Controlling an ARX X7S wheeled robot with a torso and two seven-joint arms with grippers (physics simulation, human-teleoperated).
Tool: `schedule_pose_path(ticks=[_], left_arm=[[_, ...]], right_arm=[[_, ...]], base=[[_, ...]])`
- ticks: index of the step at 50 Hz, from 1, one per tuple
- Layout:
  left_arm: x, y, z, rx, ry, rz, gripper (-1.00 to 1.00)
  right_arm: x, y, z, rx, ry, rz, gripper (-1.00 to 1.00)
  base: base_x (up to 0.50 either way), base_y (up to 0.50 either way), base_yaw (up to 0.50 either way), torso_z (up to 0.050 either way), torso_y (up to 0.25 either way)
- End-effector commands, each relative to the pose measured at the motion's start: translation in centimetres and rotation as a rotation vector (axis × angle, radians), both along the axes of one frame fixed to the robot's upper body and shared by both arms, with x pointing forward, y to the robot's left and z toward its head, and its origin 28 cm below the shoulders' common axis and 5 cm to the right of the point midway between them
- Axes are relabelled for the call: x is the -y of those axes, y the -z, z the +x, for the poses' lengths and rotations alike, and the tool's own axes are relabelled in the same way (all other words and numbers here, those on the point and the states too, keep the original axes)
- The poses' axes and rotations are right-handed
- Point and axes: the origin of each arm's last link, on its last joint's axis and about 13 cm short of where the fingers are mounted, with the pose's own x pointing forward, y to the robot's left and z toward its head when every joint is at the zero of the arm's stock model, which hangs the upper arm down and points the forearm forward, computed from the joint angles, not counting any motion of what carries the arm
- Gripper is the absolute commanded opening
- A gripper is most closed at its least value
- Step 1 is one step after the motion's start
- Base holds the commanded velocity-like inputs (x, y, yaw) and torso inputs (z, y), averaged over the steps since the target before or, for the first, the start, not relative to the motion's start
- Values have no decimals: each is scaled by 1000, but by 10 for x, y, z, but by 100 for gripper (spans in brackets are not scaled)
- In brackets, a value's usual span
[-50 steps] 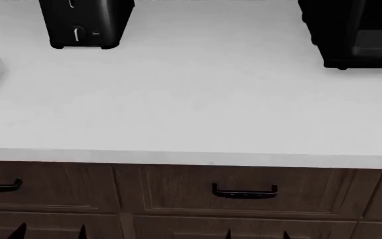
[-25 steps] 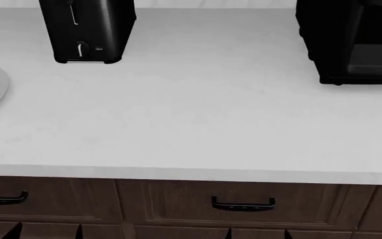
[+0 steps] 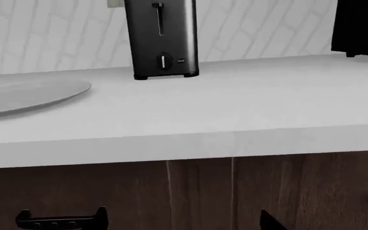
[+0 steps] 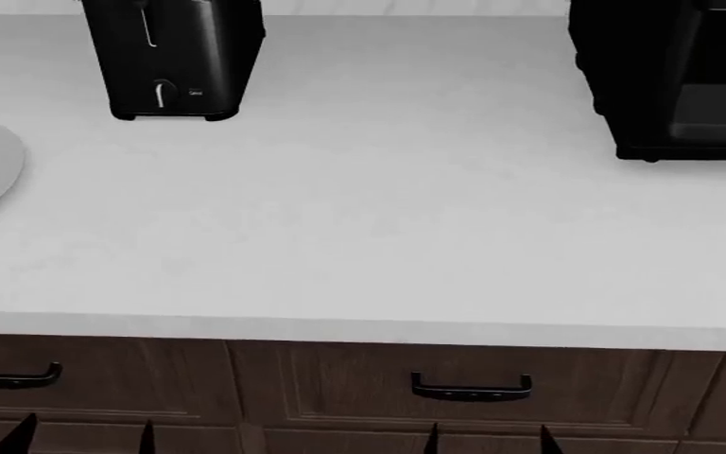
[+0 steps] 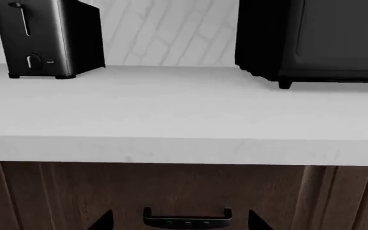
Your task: Place the toasted item on a plate.
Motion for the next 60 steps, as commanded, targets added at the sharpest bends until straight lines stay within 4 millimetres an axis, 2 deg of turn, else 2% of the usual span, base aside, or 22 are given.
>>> schedule_pose_path(ticks=[1, 28, 39, 46, 53, 59, 60], left_arm=[[-2, -2, 0, 16, -22, 7, 100], [-5, -7, -1, 20, -40, 44, 100], [-5, -16, -1, 38, -14, 53, 100], [-9, -36, 2, 77, -11, 90, 100], [-10, -45, 3, 82, -8, 105, 100], [-12, -61, 6, 112, -1, 140, 100], [-19, -99, 16, 187, 9, 207, 100]], right_arm=[[-1, -2, 0, 18, -22, -14, 100], [-1, -8, 0, 44, -34, -5, 100], [-1, -12, -2, 53, -35, -6, 100], [-1, -28, 4, 82, -51, -27, 100], [-1, -41, 6, 102, -66, -41, 100], [-1, -56, 9, 132, -71, -58, 100], [-2, -101, 20, 245, -100, -113, 100]], base=[[0, 344, 0, 0, 0], [0, 413, 0, 0, 0], [0, 372, 0, 0, 0], [0, 357, 0, 0, 0], [0, 277, 0, 0, 0], [0, 201, 0, 0, 0], [109, 145, 0, 0, 0]])
